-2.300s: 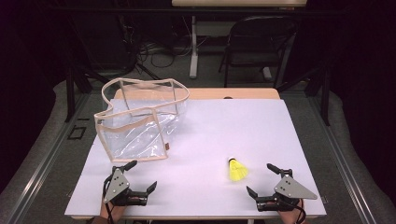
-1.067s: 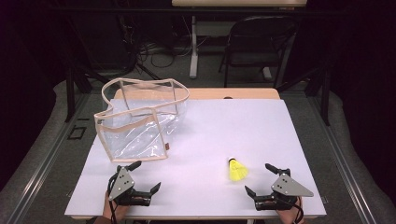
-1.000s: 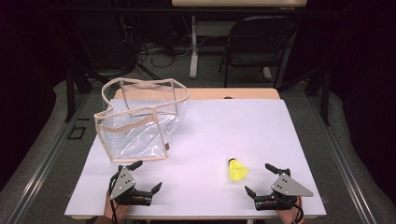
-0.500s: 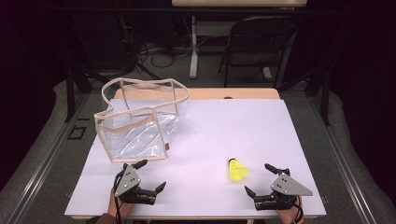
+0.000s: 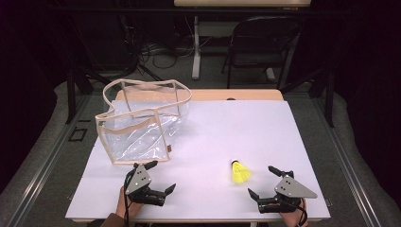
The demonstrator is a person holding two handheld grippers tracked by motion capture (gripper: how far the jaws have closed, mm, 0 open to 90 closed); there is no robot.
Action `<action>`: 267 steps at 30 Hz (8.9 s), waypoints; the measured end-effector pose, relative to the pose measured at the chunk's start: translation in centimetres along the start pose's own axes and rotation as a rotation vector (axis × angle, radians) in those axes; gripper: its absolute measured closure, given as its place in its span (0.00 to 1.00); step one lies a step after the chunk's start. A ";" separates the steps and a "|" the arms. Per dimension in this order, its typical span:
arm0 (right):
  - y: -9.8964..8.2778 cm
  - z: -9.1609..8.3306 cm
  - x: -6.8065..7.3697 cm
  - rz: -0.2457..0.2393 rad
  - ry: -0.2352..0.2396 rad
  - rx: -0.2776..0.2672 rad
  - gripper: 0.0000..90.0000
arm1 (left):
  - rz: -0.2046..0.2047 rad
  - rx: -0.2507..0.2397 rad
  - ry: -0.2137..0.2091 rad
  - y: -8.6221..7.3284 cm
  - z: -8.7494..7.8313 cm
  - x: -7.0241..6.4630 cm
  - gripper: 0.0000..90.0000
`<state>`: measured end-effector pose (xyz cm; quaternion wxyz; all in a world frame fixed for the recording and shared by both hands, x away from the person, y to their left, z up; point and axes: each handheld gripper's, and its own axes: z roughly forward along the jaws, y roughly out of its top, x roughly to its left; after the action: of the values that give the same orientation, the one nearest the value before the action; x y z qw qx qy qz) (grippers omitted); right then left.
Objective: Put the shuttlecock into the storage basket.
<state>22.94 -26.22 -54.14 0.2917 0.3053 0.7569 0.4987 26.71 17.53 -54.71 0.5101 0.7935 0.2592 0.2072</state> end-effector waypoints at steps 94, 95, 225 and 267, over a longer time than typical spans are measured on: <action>-0.2 0.1 -0.1 0.011 0.019 0.020 0.00 | 0.138 0.137 -0.192 9.2 13.6 -7.7 0.00; -0.2 0.1 -0.1 0.011 0.019 0.020 0.00 | 0.142 0.138 -0.193 9.3 13.7 -7.7 0.00; -0.3 0.3 0.1 0.007 0.033 0.032 0.00 | 0.153 0.168 -0.115 12.0 16.4 -6.6 0.99; -0.3 0.4 0.1 0.005 0.033 0.045 0.00 | 0.145 0.167 -0.036 14.3 15.5 -1.9 0.99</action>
<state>23.17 -26.01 -54.59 0.2709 0.3053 0.7721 0.4871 37.34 0.50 -47.80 0.4306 0.8535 0.2080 0.2069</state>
